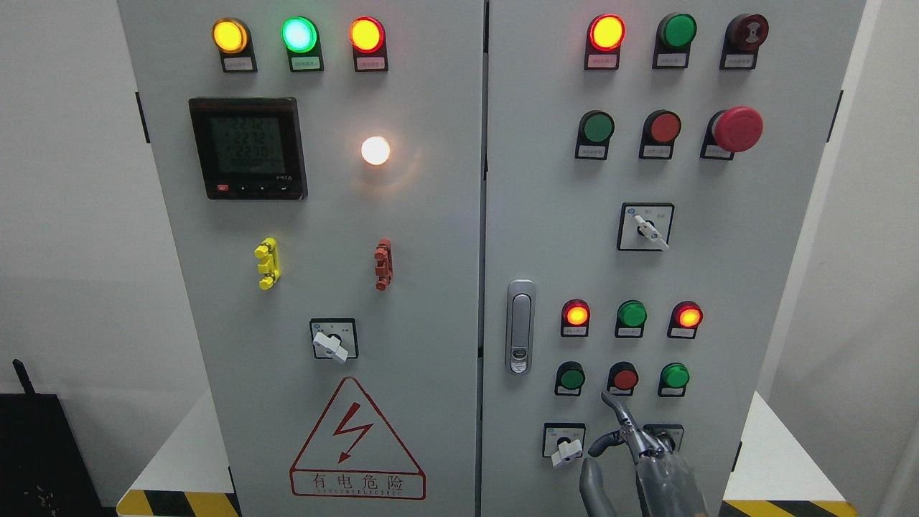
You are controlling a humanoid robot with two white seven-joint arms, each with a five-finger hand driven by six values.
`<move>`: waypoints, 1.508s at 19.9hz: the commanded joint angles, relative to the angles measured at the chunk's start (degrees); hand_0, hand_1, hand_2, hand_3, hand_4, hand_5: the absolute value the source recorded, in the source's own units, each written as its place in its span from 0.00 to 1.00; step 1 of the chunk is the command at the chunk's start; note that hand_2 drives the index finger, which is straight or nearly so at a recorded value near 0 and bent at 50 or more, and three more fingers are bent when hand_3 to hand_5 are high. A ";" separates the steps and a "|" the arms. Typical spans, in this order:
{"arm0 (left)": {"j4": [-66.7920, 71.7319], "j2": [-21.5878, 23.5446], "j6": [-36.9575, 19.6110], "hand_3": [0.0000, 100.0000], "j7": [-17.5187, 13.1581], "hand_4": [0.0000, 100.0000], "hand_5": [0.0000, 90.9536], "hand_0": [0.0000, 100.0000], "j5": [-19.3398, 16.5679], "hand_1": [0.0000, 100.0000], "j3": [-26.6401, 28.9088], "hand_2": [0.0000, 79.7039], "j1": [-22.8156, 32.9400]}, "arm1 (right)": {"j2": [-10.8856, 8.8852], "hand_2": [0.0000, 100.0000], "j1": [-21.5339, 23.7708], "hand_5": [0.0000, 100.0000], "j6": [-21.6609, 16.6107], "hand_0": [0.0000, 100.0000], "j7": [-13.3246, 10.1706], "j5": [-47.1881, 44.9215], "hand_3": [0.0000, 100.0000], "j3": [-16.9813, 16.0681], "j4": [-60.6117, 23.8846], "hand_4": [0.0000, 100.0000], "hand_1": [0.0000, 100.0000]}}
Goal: Press green start button
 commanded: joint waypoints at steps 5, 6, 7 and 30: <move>0.00 0.00 0.00 0.00 -0.01 0.00 0.00 0.12 0.00 0.56 0.00 0.00 0.00 | -0.01 0.00 5.14 0.13 1.94 0.56 0.67 -15.40 0.30 0.37 -4.56 0.25 0.26; 0.00 0.00 0.00 0.00 -0.01 0.00 0.00 0.12 0.00 0.56 0.00 0.00 0.00 | -0.01 0.00 5.49 0.09 2.03 0.55 0.85 -16.46 0.27 0.81 -4.82 0.22 0.25; 0.00 0.00 0.00 0.00 -0.01 0.00 0.00 0.12 0.00 0.56 0.00 0.00 0.00 | -0.10 0.00 5.93 0.07 2.64 0.54 0.85 -17.95 0.23 1.16 -5.35 0.19 0.24; 0.00 0.00 0.00 0.00 -0.01 0.00 0.00 0.12 0.00 0.56 0.00 0.00 0.00 | -1.68 0.00 10.15 0.00 10.46 0.49 12.01 -45.47 0.00 3.89 -13.35 0.00 0.17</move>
